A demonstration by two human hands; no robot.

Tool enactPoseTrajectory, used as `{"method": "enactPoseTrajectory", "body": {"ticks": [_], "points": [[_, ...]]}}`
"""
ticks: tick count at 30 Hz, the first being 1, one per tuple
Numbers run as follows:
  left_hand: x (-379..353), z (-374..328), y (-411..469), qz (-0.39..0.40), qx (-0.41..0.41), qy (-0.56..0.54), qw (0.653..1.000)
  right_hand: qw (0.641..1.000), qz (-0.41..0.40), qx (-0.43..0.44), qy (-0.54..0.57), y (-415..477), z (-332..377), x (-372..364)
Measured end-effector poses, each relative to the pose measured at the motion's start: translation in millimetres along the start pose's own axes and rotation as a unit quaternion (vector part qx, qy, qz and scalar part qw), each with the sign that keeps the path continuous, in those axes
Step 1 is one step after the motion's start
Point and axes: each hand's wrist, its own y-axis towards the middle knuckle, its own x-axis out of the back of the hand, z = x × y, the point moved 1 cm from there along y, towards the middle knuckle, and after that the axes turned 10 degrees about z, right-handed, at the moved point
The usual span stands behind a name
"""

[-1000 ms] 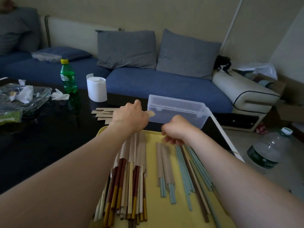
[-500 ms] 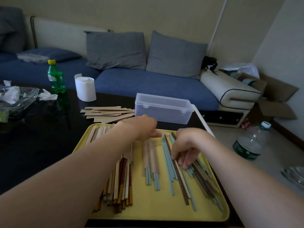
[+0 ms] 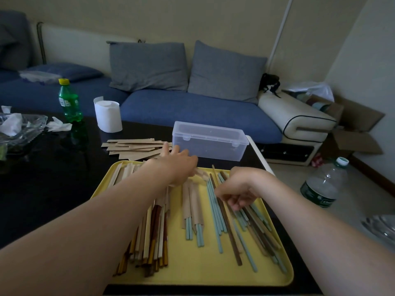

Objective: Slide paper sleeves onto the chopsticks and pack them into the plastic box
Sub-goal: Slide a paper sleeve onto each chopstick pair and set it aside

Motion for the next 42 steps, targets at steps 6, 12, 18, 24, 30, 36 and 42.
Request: {"method": "enactPoseTrajectory", "body": {"ticks": [6,12,18,24,30,36,42], "points": [[-1.3,7.5,-2.2,-0.022,0.067,0.031,0.997,0.987,-0.027,0.154,0.022,-4.6,3.2,3.0],[-2.5,14.6,-3.3,-0.008,0.080,-0.024,0.997,0.988,0.071,0.133,-0.034,-11.2,7.0,0.3],[-2.0,18.4,-4.4,0.000,0.076,-0.037,0.996,0.991,0.080,0.095,-0.053,-7.3,5.8,1.1],[-3.3,20.7,-2.3,0.003,0.037,-0.038,0.999,0.987,0.043,0.148,-0.035,-4.6,2.3,4.2],[1.7,16.9,4.4,-0.019,-0.002,-0.183,0.983,0.977,-0.014,0.212,0.013,-0.1,0.7,8.6],[6.9,23.9,1.8,-0.051,0.016,-0.286,0.957,0.978,-0.028,0.209,0.003,2.1,2.1,7.8],[8.9,26.2,-2.5,-0.109,0.003,-0.371,0.922,0.971,-0.051,0.233,0.029,2.2,5.7,6.8]]}}
